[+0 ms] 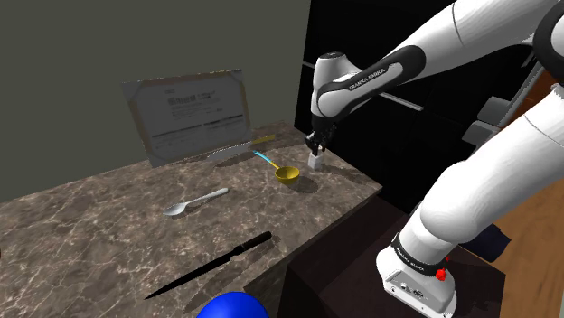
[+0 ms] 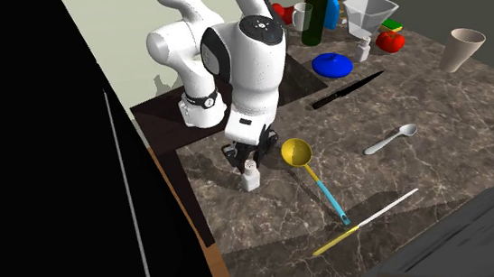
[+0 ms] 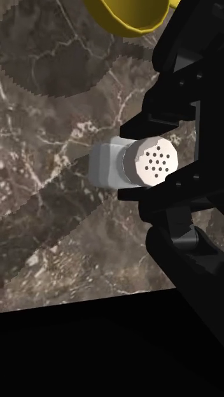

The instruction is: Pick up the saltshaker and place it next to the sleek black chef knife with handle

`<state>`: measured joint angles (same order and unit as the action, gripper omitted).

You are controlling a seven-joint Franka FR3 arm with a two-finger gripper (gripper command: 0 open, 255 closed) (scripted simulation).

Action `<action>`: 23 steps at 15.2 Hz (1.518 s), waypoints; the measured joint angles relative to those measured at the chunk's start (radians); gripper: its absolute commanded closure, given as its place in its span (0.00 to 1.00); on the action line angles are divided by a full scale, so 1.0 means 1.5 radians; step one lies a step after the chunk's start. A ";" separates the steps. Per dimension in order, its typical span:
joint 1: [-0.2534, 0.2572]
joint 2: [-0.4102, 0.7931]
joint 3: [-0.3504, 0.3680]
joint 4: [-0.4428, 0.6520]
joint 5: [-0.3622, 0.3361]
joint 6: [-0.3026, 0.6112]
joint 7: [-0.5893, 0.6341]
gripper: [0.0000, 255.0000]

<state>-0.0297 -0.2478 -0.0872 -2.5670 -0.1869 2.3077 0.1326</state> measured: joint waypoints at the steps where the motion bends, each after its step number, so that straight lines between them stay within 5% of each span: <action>1: 0.000 -0.004 0.000 0.003 0.001 -0.007 -0.001 1.00; 23: 0.007 -0.096 0.008 0.124 0.019 -0.219 -0.025 1.00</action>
<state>-0.0199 -0.3917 -0.0750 -2.3805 -0.1583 1.9785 0.0951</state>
